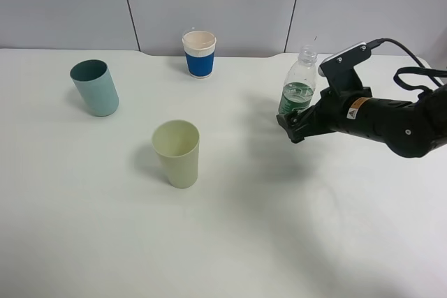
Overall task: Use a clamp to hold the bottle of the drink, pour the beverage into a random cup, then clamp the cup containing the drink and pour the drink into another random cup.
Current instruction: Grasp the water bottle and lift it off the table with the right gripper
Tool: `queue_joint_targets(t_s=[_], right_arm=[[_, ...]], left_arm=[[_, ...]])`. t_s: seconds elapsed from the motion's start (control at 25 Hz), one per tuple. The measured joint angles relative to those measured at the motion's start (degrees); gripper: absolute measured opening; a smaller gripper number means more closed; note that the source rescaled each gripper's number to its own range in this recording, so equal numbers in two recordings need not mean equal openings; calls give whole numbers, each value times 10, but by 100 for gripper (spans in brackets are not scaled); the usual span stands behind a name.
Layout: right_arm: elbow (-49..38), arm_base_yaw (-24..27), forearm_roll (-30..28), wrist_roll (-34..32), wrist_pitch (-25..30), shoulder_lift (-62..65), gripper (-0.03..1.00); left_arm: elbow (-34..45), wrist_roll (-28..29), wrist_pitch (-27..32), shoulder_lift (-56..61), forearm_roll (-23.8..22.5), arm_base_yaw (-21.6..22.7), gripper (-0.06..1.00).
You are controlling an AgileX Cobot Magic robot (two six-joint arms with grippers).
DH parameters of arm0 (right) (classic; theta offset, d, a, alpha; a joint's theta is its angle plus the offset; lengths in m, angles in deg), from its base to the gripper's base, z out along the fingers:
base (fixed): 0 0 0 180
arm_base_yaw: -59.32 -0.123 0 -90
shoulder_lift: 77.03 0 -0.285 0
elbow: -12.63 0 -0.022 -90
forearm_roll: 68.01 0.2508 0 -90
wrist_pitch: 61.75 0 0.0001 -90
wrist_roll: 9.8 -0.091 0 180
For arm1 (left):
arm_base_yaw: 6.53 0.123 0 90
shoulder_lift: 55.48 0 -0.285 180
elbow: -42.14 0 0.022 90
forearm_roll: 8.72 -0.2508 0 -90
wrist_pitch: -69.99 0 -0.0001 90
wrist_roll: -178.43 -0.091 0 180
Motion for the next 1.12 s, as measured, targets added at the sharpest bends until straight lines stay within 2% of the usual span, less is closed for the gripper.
queue_joint_targets(t_s=[0.24,0.96,1.12], right_arm=[[0,1,4,15,-32,-3,100],[0,13,-16,34,-201,-109,100],[0,13,-15,36,-217,-118,100]], left_arm=[[0,0,0,0,0,0,100],[0,0,0,0,0,0,100],[0,0,0,0,0,0,100]])
